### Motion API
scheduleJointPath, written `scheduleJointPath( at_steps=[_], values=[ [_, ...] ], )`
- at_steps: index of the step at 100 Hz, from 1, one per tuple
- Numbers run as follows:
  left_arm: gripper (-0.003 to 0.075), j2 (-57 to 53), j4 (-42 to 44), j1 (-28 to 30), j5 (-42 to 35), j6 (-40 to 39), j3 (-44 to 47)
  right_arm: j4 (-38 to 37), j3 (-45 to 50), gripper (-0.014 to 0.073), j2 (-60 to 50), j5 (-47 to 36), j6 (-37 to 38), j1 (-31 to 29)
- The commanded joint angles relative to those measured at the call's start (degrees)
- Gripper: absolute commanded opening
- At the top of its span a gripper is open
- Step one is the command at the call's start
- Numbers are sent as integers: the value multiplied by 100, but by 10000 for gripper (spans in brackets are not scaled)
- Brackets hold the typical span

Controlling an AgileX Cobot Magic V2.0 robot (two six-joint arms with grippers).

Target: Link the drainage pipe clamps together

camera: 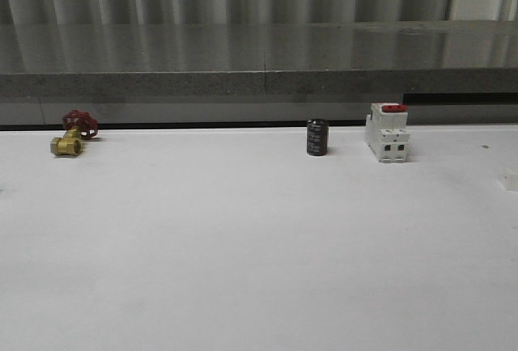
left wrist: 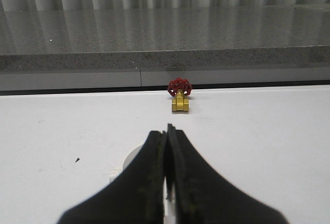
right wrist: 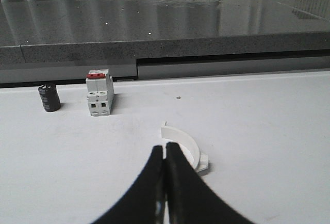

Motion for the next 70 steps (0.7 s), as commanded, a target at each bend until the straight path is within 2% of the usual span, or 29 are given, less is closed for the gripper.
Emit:
scheduleJointPath(
  at_steps=[1,70],
  values=[
    [-21,-147,-42,-6,-429,-43,258,0,-91,-67,-115,-479,-39,-39],
    [-21,-147,107,-6,-487,-43,258,0,-91,-67,-115,-479,-39,-39]
  ],
)
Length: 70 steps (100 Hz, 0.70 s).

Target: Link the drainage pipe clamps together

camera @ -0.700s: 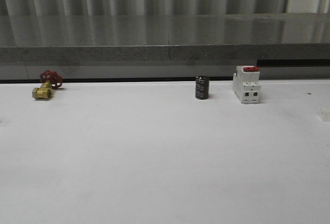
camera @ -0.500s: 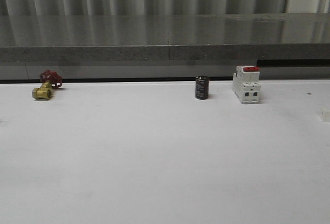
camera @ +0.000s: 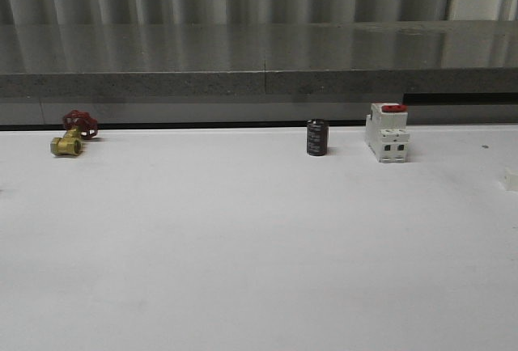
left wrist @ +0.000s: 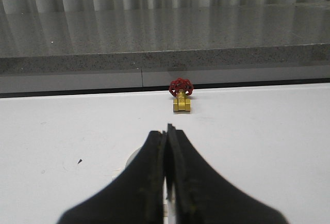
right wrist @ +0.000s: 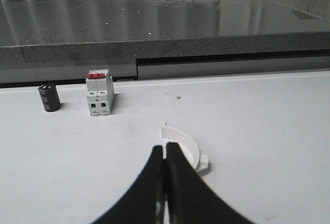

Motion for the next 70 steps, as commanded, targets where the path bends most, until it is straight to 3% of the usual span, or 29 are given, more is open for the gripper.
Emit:
scheduleJointPath(
  at_steps=[1,16,36,70],
  values=[
    [-21,-147,9,-6,-500,-43,258,0,-91,-67,-115,-479,-39,-39],
    [-21,-147,9,-6,-517,-43,146,0,-91,-67,-115,-479,-39,-39],
    [-21,24,9,-6,528,-43,-627,0,-91,-67,-115,-479,-39,-39],
    [-21,1704,9,-6,1600,-43,-2055,0,-91,-67,-115,-479,-39,-39]
  ],
)
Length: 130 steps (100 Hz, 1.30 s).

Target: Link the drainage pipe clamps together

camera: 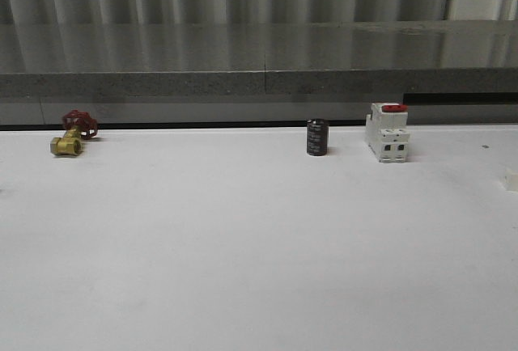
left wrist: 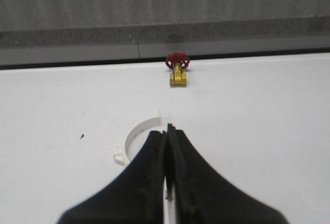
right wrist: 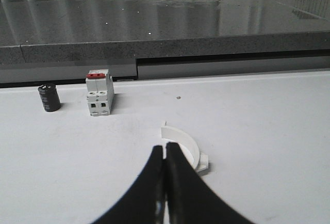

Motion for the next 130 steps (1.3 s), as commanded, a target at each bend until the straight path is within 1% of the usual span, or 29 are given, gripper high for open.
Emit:
scheduleJointPath(
  at_steps=[1,9,14,19,31,36,41,46,57,67,79,89,108,117,130],
  values=[
    [-20,526,-5,-6,-145,-43,-416,0,-91,-67,-115,-479,-39,-39],
    [-11,1046,-5,-6,-20,-43,-642,0,-91,-67,-115,-479,-39,-39],
    [32,1358,7,2,37,-43,-758,0,-91,-67,-115,-479,-39,-39],
    [110,1662,7,2,48,-43,-863,0,-91,-67,-115,-479,-39,-39],
    [378,2362,77,2,37,-43,-1133,0,-91,-67,-115,-479,-39,-39],
    [448,2645,215,2,37,-43,-1259,0,-91,-67,-115,-479,-39,-39],
    [479,2964,346,27,37,-43,-1423,0,-91,-67,-115,-479,-39,-39],
    [480,3243,370,97,37,-70,-1596,0,-91,-67,-115,-479,-39,-39],
    [478,3816,358,384,100,-525,-2006,0,-91,-67,-115,-479,-39,-39],
    [478,4426,332,707,136,-590,-2413,0,-91,-67,-115,-479,-39,-39],
    [478,5196,106,953,570,-589,-2961,0,-91,-67,-115,-479,-39,-39],
    [478,5889,93,1035,1167,-589,-3449,0,-91,-67,-115,-479,-39,-39],
    [478,7188,103,1032,1777,-589,-4175,0,-91,-67,-115,-479,-39,-39],
    [478,7726,131,1032,1927,-589,-4459,0,-91,-67,-115,-479,-39,-39],
    [478,8350,131,1032,1939,-589,-4811,0,-91,-67,-115,-479,-39,-39]
  ],
)
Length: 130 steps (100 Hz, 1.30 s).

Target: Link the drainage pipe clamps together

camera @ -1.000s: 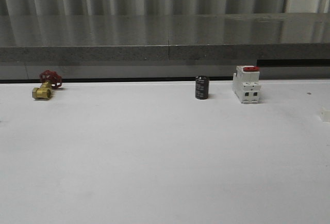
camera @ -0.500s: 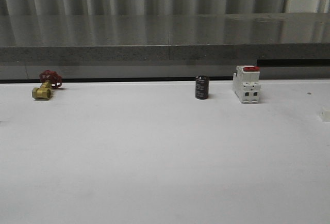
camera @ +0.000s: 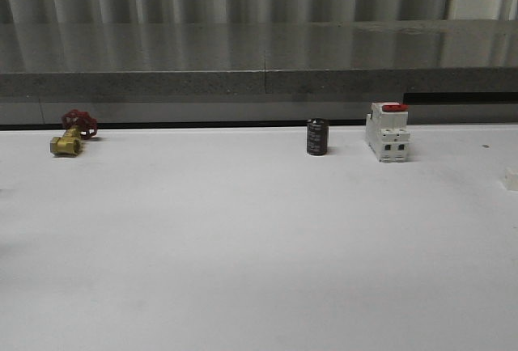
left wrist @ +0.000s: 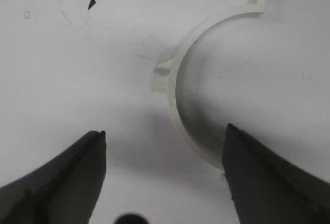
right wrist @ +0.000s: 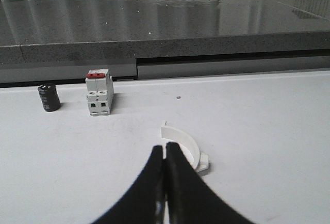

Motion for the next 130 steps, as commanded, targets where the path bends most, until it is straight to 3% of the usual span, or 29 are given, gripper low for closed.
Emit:
scheduleJointPath(
  at_steps=[1,35,59,71,90,102,111,130],
  values=[
    [478,130,-21,10,-45,-70,-366,0,-91,-67,-115,-479,-39,-39],
    [478,1310,-21,10,360,-70,-1172,0,-91,-67,-115,-479,-39,-39],
    [465,1439,-21,10,348,-70,-1245,0,-91,-67,-115,-479,-39,-39],
    [382,1439,-21,10,348,-70,-1245,0,-91,-67,-115,-479,-39,-39],
    [150,1449,-21,10,358,-70,-1245,0,-91,-67,-115,-479,-39,-39],
    [49,1449,-21,10,331,-70,-1245,0,-91,-67,-115,-479,-39,-39],
    [9,1449,-21,10,243,-70,-1260,0,-91,-67,-115,-479,-39,-39],
    [7,1181,-100,-182,233,-70,-1420,0,-91,-67,-115,-479,-39,-39]
  ],
)
